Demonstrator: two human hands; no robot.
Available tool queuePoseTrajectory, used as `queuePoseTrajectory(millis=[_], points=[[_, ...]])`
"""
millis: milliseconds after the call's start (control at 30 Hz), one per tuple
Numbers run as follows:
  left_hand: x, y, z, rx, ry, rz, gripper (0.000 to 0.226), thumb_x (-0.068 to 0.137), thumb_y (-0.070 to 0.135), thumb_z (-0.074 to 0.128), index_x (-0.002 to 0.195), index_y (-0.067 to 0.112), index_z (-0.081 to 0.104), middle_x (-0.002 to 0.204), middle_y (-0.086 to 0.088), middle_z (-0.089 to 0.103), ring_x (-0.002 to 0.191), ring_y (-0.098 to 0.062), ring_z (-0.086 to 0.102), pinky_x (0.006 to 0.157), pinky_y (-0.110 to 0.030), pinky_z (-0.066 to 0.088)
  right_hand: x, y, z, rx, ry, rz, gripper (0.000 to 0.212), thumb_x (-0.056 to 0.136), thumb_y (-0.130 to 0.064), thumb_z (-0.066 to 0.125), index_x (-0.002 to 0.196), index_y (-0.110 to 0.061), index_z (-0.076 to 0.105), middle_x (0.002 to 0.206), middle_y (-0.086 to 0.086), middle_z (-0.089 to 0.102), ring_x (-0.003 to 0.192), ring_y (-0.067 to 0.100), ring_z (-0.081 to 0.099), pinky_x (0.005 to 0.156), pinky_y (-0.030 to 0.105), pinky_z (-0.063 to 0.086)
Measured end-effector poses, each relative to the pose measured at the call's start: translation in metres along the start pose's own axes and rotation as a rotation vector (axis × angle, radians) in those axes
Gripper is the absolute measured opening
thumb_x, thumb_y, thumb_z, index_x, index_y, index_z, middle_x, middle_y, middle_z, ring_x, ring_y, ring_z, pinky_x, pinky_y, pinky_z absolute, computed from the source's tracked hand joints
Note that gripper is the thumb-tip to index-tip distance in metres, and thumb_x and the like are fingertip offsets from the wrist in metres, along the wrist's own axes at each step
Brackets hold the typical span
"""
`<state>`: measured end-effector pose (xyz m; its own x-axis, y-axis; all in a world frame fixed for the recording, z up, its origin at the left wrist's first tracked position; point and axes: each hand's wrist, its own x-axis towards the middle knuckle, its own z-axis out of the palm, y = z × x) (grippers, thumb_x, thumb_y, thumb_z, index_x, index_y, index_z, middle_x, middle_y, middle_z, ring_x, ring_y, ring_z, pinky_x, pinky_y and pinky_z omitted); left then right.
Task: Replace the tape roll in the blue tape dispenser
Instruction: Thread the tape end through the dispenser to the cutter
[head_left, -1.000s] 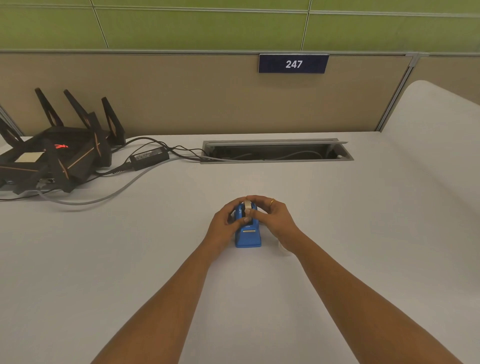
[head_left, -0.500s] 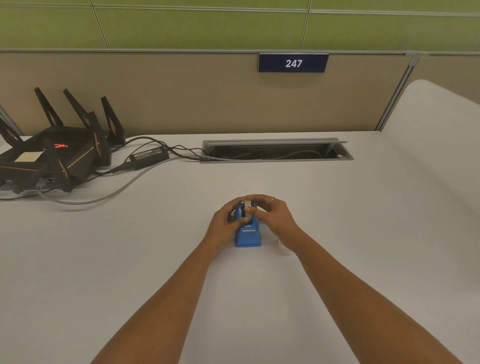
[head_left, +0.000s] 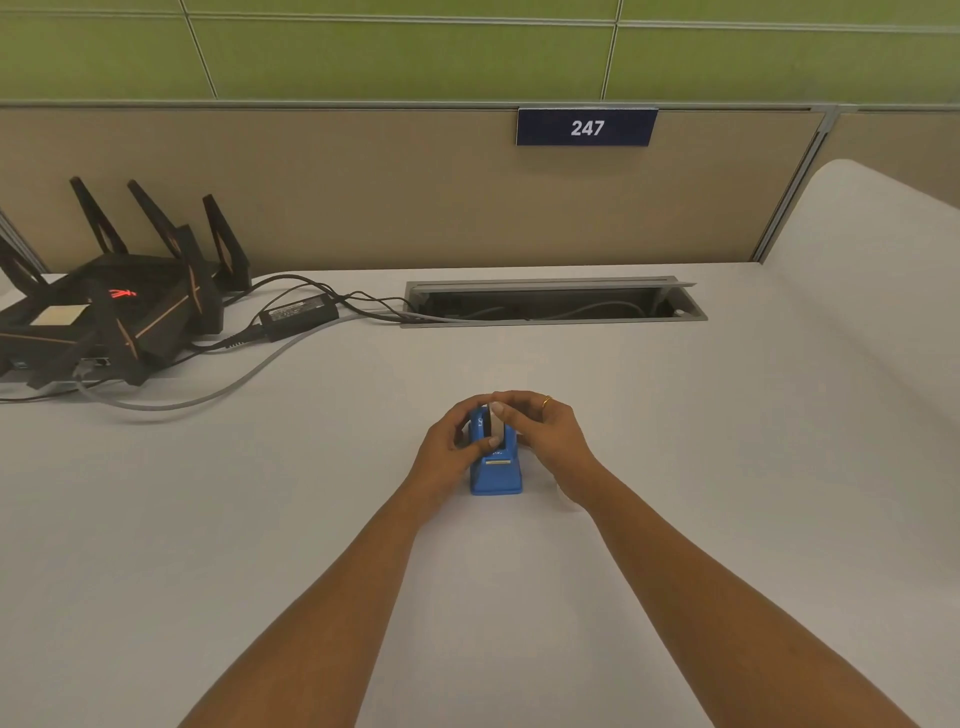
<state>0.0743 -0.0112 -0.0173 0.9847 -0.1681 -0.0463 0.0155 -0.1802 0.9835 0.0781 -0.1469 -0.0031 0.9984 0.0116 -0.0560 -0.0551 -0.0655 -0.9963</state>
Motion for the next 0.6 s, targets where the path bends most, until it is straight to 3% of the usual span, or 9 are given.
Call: queuePoseTrajectory(millis=[133, 367, 600], points=[[-0.0002, 0.0008, -0.0011, 0.002, -0.01, -0.001, 0.052, 0.082, 0.009, 0.061, 0.13, 0.017, 0.044, 0.137, -0.006, 0.049, 0.127, -0.017, 0.042, 0.11, -0.039, 0.036, 0.0029, 0.0007, 0.0007, -0.015, 0.027, -0.017, 0.02, 0.083, -0.017, 0.064, 0.102, -0.012, 0.066, 0.103, 0.003, 0.067, 0.104, 0.019, 0.061, 0.097, 0.034, 0.047], [0.0005, -0.0003, -0.0027, -0.02, -0.023, -0.002, 0.051, 0.08, 0.009, 0.064, 0.127, 0.019, 0.047, 0.133, -0.004, 0.052, 0.124, -0.018, 0.046, 0.108, -0.04, 0.038, 0.0012, 0.0017, -0.0041, -0.052, -0.029, -0.022, 0.023, 0.082, -0.01, 0.065, 0.104, -0.017, 0.063, 0.108, -0.001, 0.064, 0.111, 0.015, 0.057, 0.1, 0.032, 0.042], [-0.0004, 0.0009, -0.0013, -0.061, -0.01, 0.019, 0.042, 0.08, 0.013, 0.065, 0.115, 0.033, 0.052, 0.124, 0.001, 0.057, 0.12, -0.021, 0.051, 0.107, -0.043, 0.04, -0.001, 0.0016, -0.0048, -0.029, -0.055, -0.026, 0.021, 0.082, -0.01, 0.065, 0.101, -0.02, 0.064, 0.108, -0.002, 0.064, 0.112, 0.014, 0.056, 0.102, 0.033, 0.042]])
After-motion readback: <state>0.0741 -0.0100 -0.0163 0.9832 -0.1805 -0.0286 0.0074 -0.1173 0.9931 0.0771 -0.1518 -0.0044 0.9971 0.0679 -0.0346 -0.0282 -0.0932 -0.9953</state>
